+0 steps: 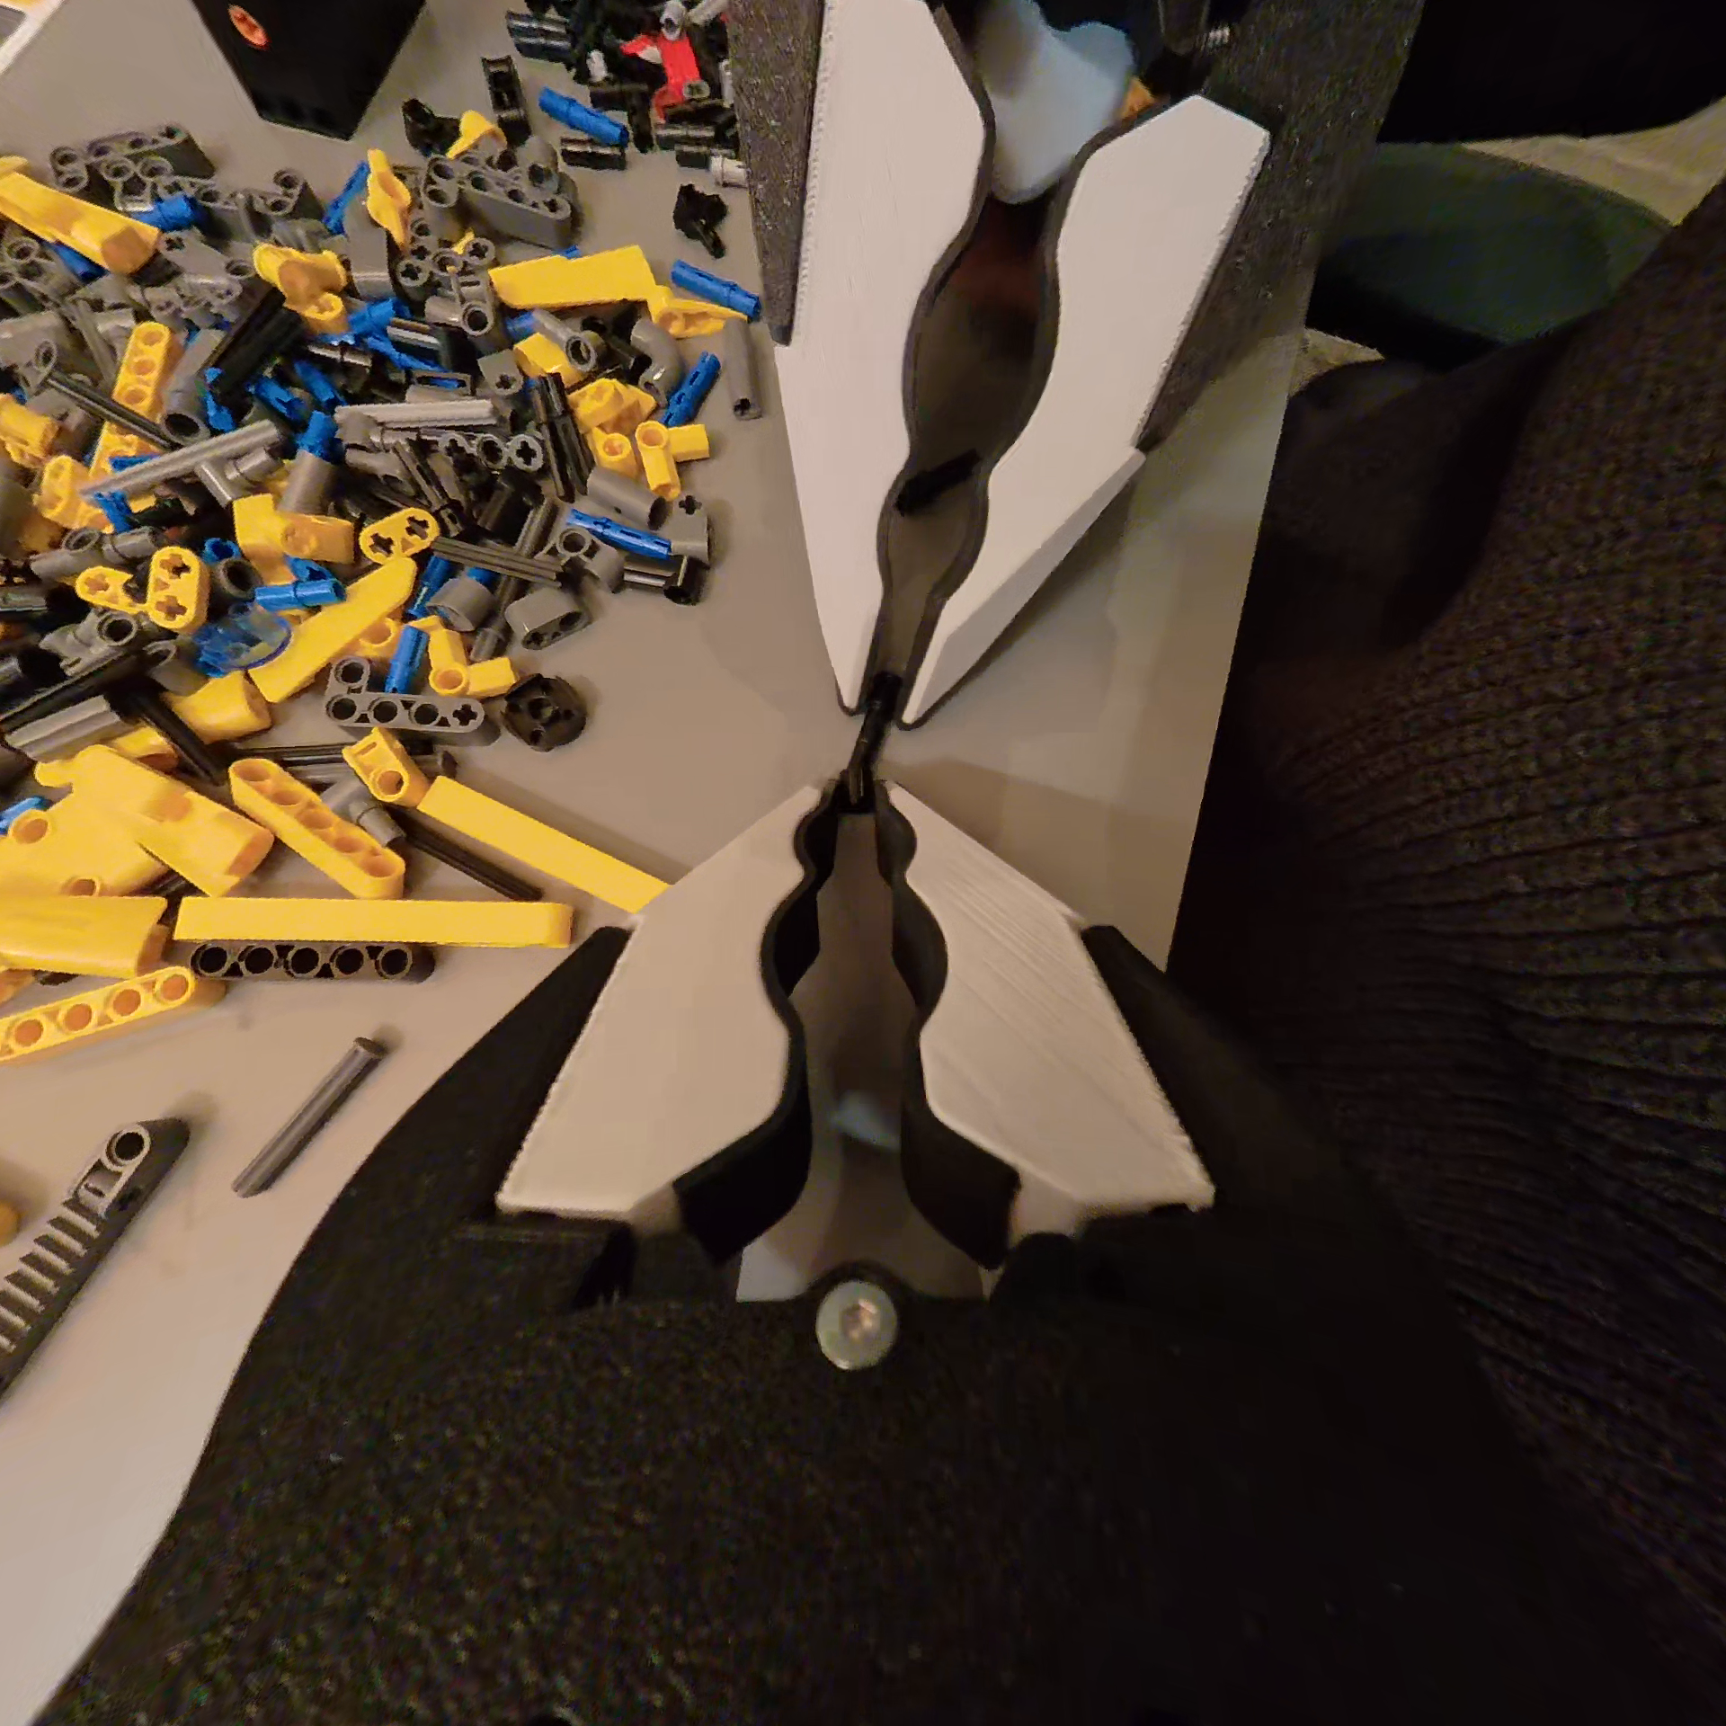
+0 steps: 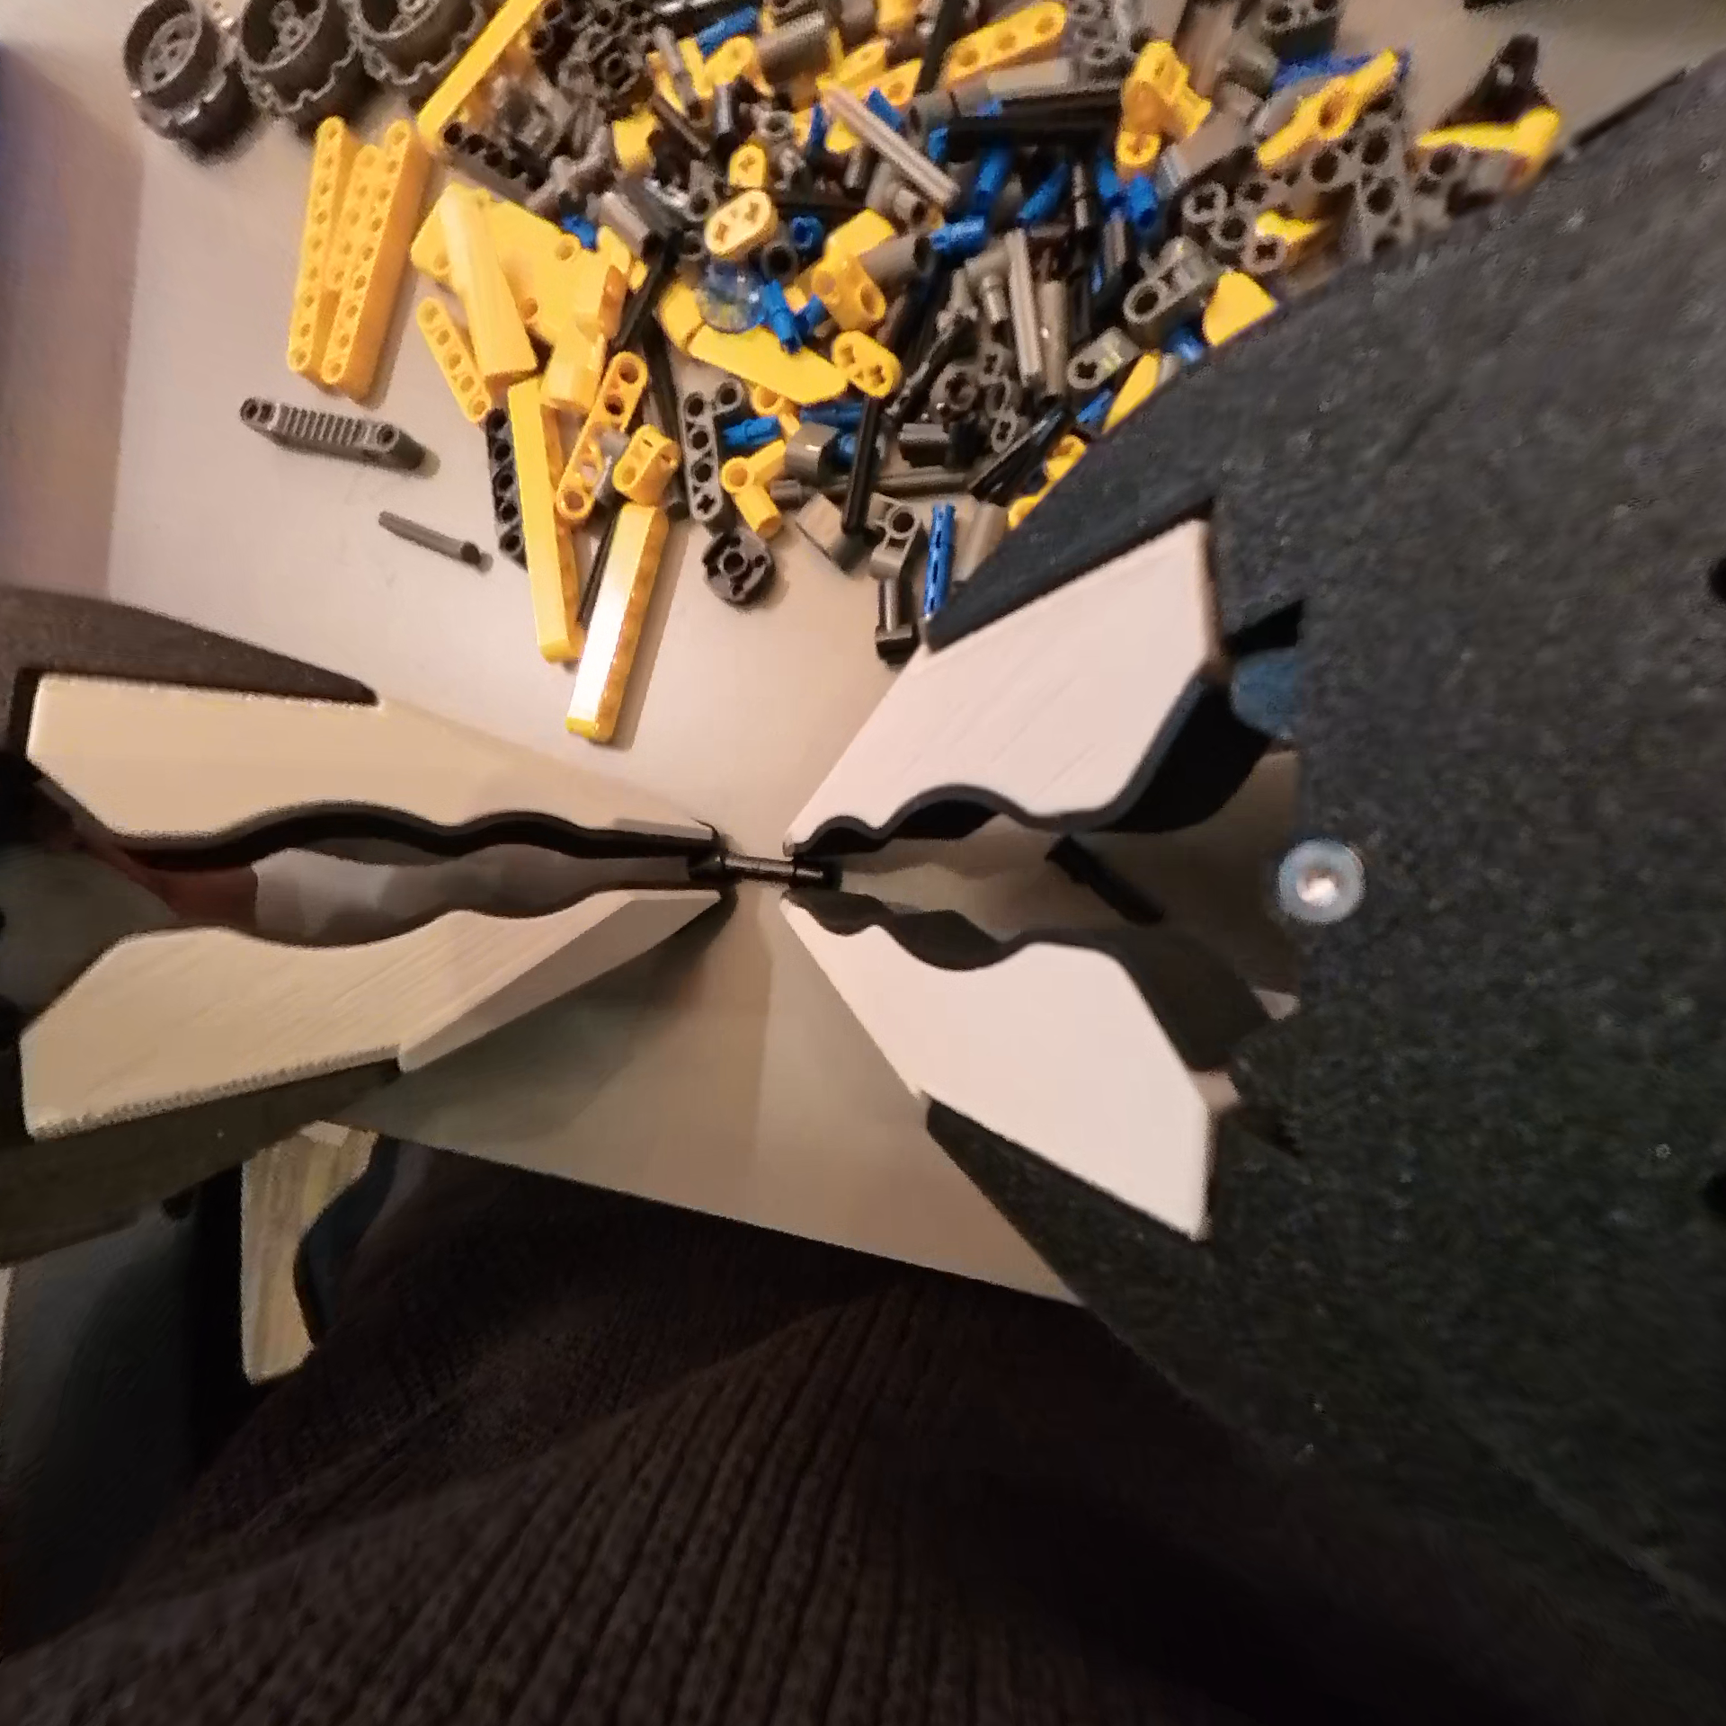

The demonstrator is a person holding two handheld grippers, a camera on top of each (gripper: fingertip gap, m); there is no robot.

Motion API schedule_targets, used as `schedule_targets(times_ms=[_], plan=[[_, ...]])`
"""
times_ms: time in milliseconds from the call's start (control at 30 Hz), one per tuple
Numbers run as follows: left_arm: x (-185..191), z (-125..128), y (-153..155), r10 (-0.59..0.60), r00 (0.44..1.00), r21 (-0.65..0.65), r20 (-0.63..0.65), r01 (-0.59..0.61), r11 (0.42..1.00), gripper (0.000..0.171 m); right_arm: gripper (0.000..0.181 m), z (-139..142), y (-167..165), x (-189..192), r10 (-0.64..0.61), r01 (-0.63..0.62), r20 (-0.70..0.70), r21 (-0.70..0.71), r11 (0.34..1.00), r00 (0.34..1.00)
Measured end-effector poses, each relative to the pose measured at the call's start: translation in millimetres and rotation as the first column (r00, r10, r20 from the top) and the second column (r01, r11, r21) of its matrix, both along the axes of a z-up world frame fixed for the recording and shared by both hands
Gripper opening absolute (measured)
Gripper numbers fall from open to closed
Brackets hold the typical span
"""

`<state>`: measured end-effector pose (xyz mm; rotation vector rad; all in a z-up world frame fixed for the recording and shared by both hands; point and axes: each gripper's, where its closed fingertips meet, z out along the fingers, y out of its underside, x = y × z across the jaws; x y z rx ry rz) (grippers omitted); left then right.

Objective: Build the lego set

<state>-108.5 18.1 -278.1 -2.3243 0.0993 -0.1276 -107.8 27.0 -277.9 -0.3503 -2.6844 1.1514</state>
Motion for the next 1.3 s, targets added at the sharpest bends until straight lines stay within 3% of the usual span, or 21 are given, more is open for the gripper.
schedule_targets(times_ms=[200, 300, 533, 733, 967, 1133, 1200, 1300], plan=[[9.9, -0.2, -4.7, -0.105, 0.993, -0.005, 0.055, 0.106, 0.994, 0.006, 0.006, 0.5, -4.6, 8.9, 0.189, -0.187, -0.046, 0.043, 0.981, 0.981], [10.7, -0.2, -5.4, -0.134, 0.989, -0.006, 0.062, 0.135, 0.991, 0.006, 0.006, 0.4, -5.3, 8.4, 0.210, -0.209, -0.025, 0.024, 0.978, 0.977], [10.6, -0.3, -5.4, -0.138, 0.988, -0.006, 0.067, 0.139, 0.990, 0.007, 0.005, -0.4, -5.2, 5.3, 0.078, -0.074, 0.143, -0.031, 0.997, 0.987], [10.4, -0.4, -5.5, -0.138, 0.988, -0.006, 0.067, 0.139, 0.990, 0.006, 0.005, -0.7, -5.2, 5.7, 0.028, -0.025, 0.179, -0.019, 0.999, 0.983], [9.7, -0.5, -5.4, -0.135, 0.990, -0.002, 0.029, 0.135, 0.991, 0.006, 0.005, -0.5, -5.0, 5.6, -0.104, 0.112, 0.361, -0.001, 0.994, 0.927], [9.3, -0.5, -5.3, -0.134, 0.991, 0.001, -0.006, 0.134, 0.991, 0.006, 0.005, 1.0, -6.0, 6.1, -0.144, 0.189, 0.537, -0.029, 0.982, 0.831], [9.2, -0.6, -5.0, -0.136, 0.990, 0.003, -0.033, 0.136, 0.991, 0.006, 0.005, 1.2, -6.1, 6.3, -0.151, 0.190, 0.548, -0.015, 0.982, 0.822], [9.1, -0.6, -4.9, -0.135, 0.990, 0.005, -0.042, 0.136, 0.991, 0.006, 0.004, 0.5, -6.5, 6.7, -0.154, 0.143, 0.453, 0.060, 0.988, 0.878]])
